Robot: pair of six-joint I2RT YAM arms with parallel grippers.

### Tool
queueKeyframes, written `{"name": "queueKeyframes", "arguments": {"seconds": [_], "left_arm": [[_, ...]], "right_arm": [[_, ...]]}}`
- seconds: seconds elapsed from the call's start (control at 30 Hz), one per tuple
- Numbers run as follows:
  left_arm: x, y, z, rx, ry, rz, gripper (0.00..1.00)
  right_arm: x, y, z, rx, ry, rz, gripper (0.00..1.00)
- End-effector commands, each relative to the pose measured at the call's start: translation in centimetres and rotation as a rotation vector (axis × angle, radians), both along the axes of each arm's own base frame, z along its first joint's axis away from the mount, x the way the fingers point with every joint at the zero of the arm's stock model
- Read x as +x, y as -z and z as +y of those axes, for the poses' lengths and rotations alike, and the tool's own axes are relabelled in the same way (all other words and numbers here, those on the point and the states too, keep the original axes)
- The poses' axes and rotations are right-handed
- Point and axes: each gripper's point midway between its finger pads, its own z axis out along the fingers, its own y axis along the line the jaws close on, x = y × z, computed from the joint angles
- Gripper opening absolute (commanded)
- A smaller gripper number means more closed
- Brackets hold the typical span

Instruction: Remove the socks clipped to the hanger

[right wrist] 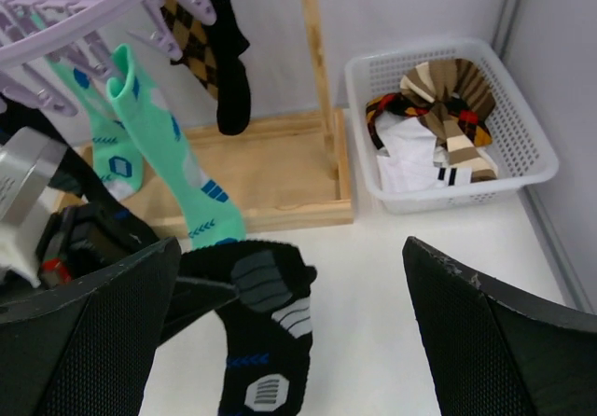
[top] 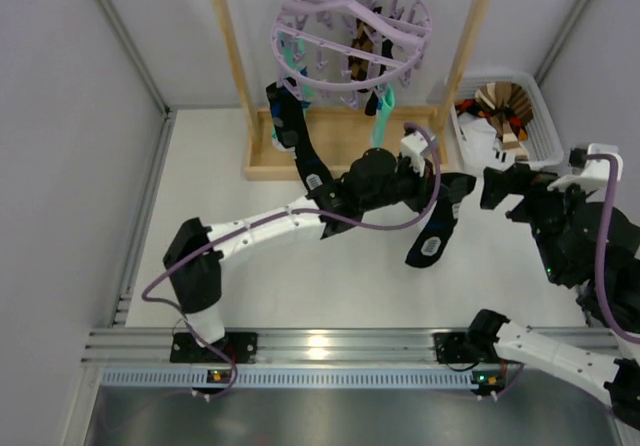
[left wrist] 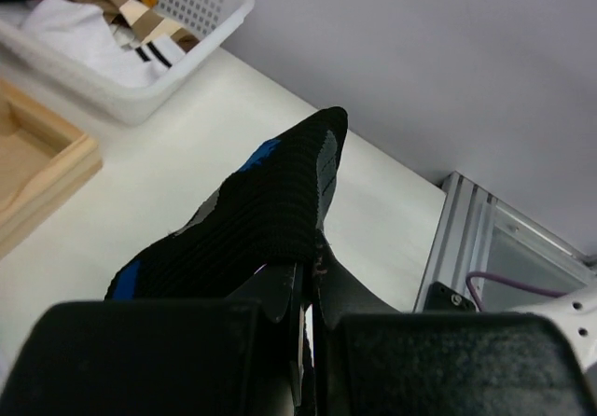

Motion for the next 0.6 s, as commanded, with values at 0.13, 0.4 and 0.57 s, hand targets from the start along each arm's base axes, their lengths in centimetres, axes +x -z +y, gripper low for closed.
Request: {"name": "queueKeyframes", "arguments": {"seconds": [0.13, 0.4, 0.57], "left_arm": [[5.7, -3.3, -6.1, -0.109, 0.16, -0.061, 0.0], [14.5, -6.8, -11.5, -0.316, 0.123, -0.183, 0.0], [17.7, -8.2, -11.6, -0.473, -0.104, -0.405, 0.0]], "right_arm": [[-1.8, 0.7, -4.4, -0.007, 0.113, -0.013, 0.99], [-3.0, 1.4, -6.0, 0.05, 0.127, -0.045, 0.99], [-2.7, 2.6, -5.1, 0.036, 0.102, -0.019, 0.99]]}}
